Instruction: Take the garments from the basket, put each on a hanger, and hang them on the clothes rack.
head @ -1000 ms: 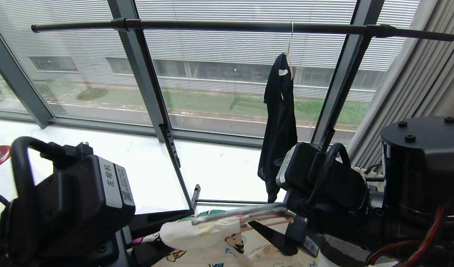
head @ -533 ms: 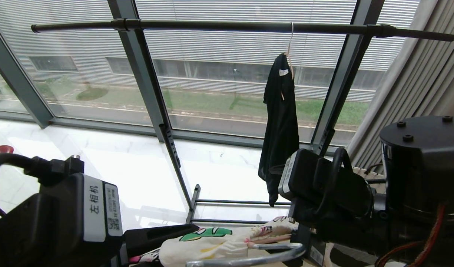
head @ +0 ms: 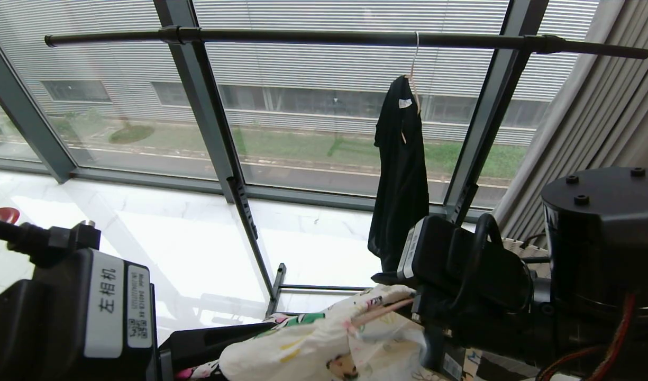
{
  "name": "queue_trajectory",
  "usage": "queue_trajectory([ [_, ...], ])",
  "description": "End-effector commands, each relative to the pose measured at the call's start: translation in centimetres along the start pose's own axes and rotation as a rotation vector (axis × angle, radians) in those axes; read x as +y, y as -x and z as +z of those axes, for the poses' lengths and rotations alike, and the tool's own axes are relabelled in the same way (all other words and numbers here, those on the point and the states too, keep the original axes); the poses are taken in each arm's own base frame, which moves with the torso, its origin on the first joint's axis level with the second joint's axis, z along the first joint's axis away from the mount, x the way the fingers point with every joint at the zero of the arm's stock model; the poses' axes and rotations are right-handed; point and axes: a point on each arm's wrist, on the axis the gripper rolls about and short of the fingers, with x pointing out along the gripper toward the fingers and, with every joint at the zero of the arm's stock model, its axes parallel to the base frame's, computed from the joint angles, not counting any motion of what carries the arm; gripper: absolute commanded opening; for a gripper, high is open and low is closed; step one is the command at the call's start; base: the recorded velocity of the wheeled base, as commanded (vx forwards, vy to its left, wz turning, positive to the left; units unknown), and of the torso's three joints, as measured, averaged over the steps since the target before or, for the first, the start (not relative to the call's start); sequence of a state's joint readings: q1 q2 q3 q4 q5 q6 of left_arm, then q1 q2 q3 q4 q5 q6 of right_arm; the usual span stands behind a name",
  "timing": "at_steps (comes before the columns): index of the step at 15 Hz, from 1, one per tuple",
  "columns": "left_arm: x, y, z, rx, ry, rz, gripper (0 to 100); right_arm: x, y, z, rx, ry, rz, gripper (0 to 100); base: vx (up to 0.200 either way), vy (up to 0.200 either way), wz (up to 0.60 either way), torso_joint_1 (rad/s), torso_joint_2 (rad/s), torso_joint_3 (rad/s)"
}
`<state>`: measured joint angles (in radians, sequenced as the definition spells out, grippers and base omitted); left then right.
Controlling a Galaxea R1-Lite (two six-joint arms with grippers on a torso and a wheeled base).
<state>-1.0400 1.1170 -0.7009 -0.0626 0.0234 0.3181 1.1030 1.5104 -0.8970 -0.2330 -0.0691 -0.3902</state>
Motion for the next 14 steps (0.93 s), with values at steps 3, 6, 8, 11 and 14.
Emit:
queue_trajectory([
  [3, 0.0, 0.0, -0.1, 0.003, -0.001, -0.002, 0, -0.1, 0.1, 0.1, -0.008, -0.003, -0.005, 0, 0.0, 0.0, 0.0, 0.0, 0.0, 0.0],
  [6, -0.1, 0.0, -0.1, 0.002, -0.001, -0.001, 0, -0.1, 0.1, 0.2, -0.012, -0.003, -0.007, 0, 0.0, 0.0, 0.0, 0.0, 0.0, 0.0],
  [8, -0.2, -0.5, -0.6, -0.039, 0.001, 0.016, 100, -0.1, 0.2, 0.2, -0.015, -0.005, -0.011, 0, 0.0, 0.0, 0.0, 0.0, 0.0, 0.0],
  [11, 0.6, -0.4, -0.6, -0.06, 0.016, 0.089, 100, -0.5, 1.1, 0.6, -0.04, -0.013, -0.032, 0, 0.0, 0.0, 0.0, 0.0, 0.0, 0.0],
  [14, 1.5, -0.1, -0.7, -0.054, 0.035, 0.143, 100, -1.5, 1.2, 0.2, -0.028, -0.027, -0.07, 0, 0.0, 0.0, 0.0, 0.0, 0.0, 0.0],
])
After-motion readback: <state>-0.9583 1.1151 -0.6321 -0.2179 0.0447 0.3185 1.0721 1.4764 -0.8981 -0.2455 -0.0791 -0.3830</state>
